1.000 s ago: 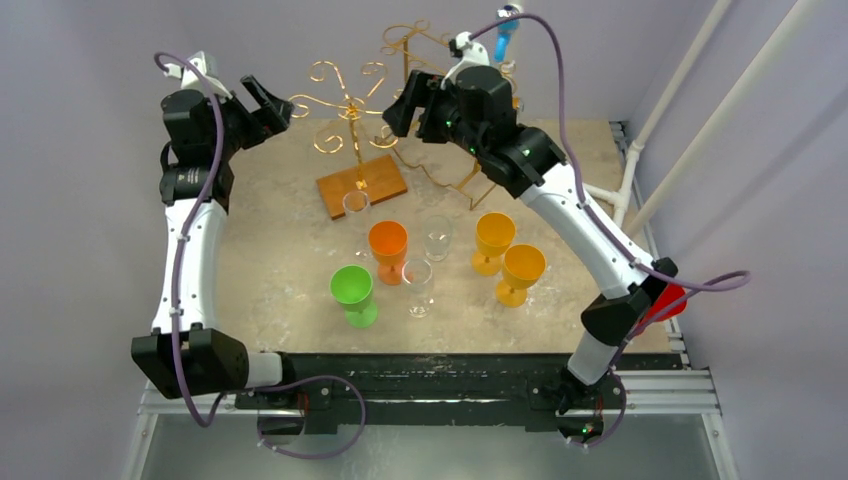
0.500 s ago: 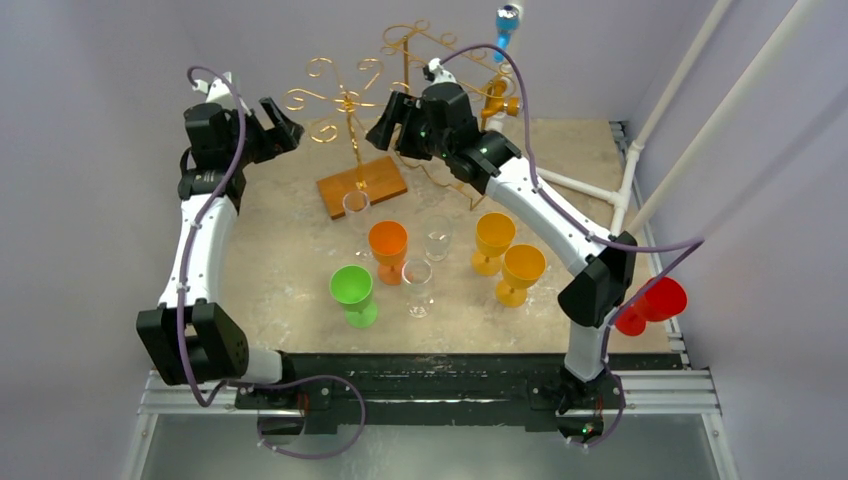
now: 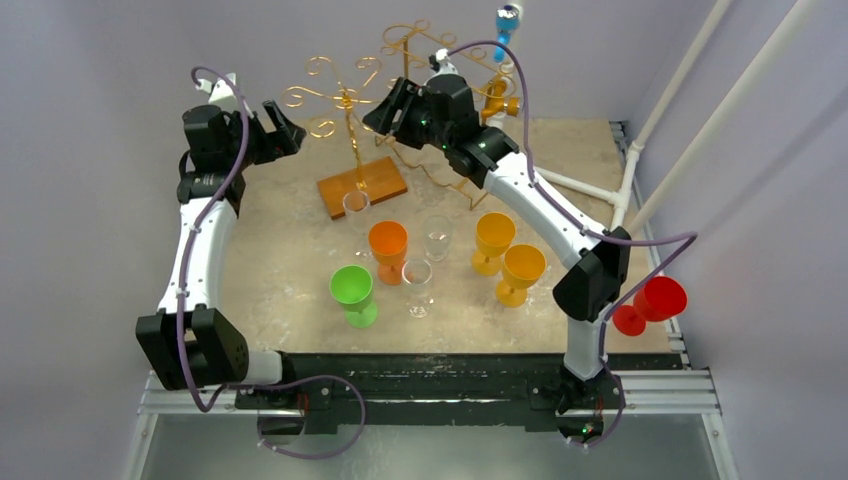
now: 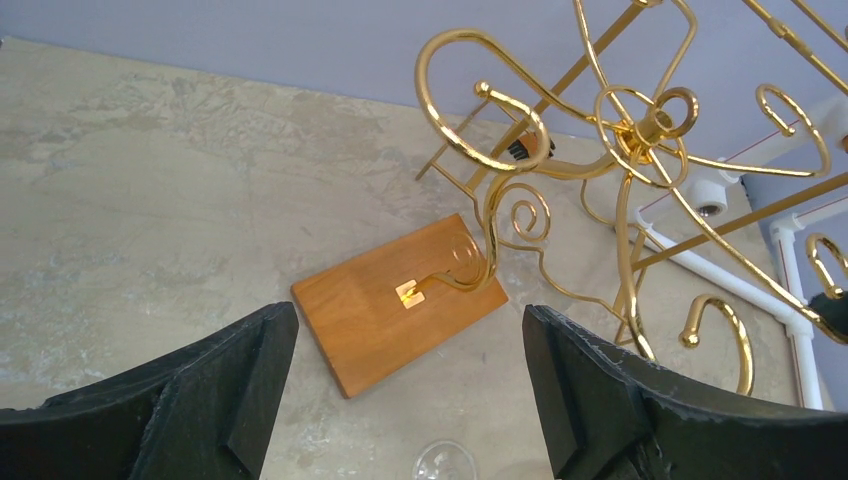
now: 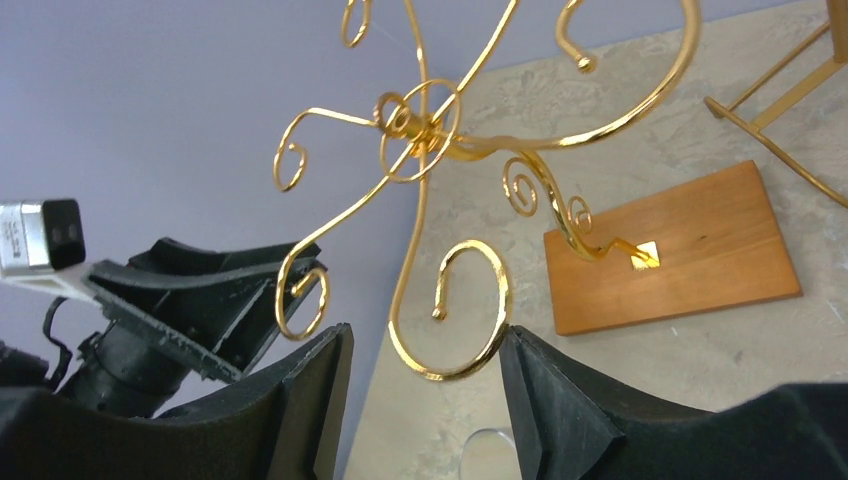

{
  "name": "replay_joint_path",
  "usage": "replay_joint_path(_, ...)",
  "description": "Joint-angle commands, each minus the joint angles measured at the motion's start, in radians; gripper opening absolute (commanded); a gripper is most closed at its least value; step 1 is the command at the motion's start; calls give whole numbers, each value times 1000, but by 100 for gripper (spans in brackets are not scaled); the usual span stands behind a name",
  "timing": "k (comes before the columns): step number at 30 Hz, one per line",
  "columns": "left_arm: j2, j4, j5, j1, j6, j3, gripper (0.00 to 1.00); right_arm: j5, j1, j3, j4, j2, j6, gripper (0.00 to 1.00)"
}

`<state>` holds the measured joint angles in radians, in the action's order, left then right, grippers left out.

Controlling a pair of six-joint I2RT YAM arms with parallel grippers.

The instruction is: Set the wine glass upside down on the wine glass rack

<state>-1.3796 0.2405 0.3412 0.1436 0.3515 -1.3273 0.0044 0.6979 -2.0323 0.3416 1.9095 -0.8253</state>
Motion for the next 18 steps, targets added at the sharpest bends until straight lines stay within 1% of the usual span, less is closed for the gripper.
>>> replay_joint_path(1,37,-47,22,1,-35,-18,89,-34,-21,-23,-84,14,-73,62)
replay_joint_path(6,32,-52,40,-1,-24,-27,89,-41,-22,-32,-103,31,-100,50)
replay_joint_path(8,36,-53,44,-1,-20,-29,89,-49,-23,-38,-108,39,-108,43)
replay_joint_path(11,57,-46,43,-1,-30,-34,89,-57,-24,-32,-108,37,-112,29)
replay_joint_path(13,68,-30,26,-1,-46,-45,89,-59,-26,-16,-106,23,-109,19)
replay_joint_path(16,68,46,-43,-1,-70,-102,86,-80,-38,19,-111,-4,-111,8)
replay_joint_path(18,76,75,-71,-1,-74,-137,85,-94,-49,35,-110,-18,-119,6)
